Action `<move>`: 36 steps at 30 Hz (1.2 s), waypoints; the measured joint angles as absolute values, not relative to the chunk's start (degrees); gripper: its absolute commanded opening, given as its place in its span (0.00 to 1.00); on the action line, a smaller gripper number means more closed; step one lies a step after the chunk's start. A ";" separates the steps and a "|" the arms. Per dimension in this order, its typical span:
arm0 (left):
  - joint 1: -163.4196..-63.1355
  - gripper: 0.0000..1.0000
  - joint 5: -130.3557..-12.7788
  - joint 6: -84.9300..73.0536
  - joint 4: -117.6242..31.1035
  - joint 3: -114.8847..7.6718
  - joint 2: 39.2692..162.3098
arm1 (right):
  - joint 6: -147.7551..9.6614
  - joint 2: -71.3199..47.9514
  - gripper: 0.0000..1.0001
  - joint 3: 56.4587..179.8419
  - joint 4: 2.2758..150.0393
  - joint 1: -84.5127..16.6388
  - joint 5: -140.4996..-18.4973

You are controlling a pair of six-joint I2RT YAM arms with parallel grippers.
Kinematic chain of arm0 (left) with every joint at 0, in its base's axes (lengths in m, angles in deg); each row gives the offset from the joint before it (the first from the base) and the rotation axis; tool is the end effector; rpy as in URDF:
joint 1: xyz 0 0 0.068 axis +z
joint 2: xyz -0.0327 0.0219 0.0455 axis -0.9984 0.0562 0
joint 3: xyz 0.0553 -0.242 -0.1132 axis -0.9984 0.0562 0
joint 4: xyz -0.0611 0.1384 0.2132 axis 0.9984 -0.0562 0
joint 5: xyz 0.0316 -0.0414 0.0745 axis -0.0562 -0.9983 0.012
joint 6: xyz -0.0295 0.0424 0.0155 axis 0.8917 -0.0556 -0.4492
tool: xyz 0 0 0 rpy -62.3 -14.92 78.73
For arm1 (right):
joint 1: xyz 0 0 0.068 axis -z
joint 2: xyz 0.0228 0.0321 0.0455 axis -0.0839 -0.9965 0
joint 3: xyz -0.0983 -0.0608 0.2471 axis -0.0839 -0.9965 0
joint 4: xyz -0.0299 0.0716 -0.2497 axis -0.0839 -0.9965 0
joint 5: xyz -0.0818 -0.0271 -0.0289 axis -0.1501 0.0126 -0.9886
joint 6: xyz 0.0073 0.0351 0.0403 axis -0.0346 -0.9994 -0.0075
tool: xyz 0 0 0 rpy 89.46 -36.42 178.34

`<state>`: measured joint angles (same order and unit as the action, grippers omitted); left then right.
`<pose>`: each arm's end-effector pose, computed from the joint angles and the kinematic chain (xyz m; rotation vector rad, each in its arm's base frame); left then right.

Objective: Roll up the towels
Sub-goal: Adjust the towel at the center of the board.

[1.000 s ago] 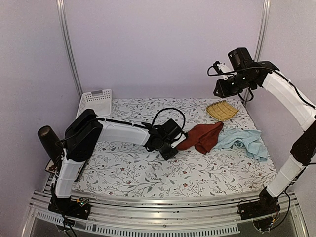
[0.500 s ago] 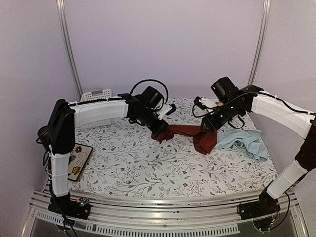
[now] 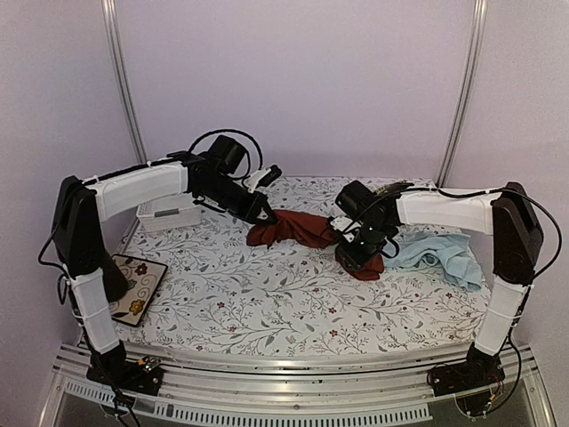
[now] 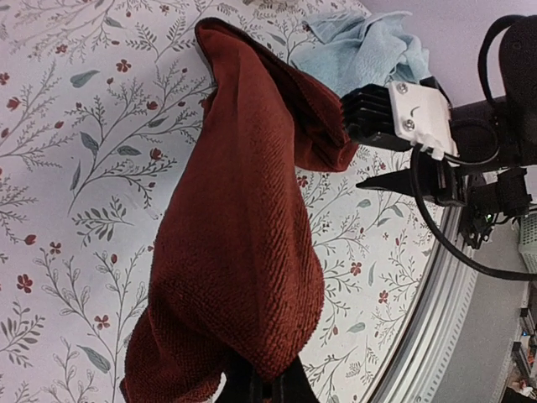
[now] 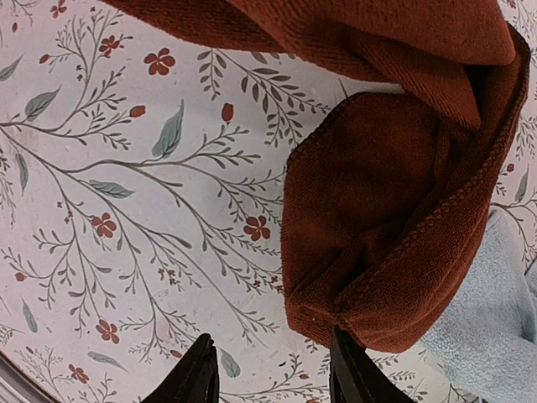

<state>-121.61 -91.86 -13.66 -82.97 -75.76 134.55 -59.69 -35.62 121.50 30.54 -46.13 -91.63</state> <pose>0.3375 -0.2556 0.2746 0.8906 2.3908 -0.8965 0.2785 0.2411 0.2105 -1.0383 2.6255 0.0420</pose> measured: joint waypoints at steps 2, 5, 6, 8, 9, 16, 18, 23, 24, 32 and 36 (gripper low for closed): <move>-120.84 0.00 -93.52 -12.96 -83.43 -74.36 133.98 | -61.04 -36.93 0.43 121.52 30.54 -46.04 -93.25; -118.74 0.00 -95.42 -11.74 -84.06 -71.04 131.82 | -62.83 -37.95 0.39 121.52 30.54 -45.98 -94.82; -118.02 0.00 -95.77 -11.43 -84.17 -70.23 131.07 | -63.53 -38.04 0.38 121.52 30.56 -45.96 -95.26; -116.12 0.00 -96.12 -10.75 -84.24 -68.35 129.08 | -64.69 -38.11 0.36 121.52 30.69 -45.67 -95.61; -115.38 0.00 -96.21 -10.53 -84.24 -67.63 128.14 | -65.13 -38.19 0.34 121.54 30.78 -45.56 -95.63; -112.58 0.00 -96.54 -9.90 -84.24 -63.85 123.05 | -67.27 -40.60 0.32 121.71 32.28 -44.12 -95.61; -112.45 0.00 -96.82 -9.90 -84.26 -63.02 122.72 | -67.36 -41.47 0.32 121.78 32.77 -44.01 -95.76; -112.25 0.00 -97.17 -9.84 -84.28 -61.47 122.72 | -67.29 -42.59 0.22 121.80 34.19 -44.03 -96.94; -112.19 0.00 -97.17 -9.81 -84.32 -61.18 122.68 | -67.31 -42.59 0.17 121.89 34.51 -44.03 -97.36; -110.94 0.00 -97.09 -9.73 -85.18 -59.52 121.30 | -67.25 -44.25 0.28 122.83 36.92 -43.73 -101.62; -110.66 0.00 -96.91 -9.68 -85.18 -59.48 121.06 | -66.92 -44.80 0.33 122.87 37.42 -43.70 -101.60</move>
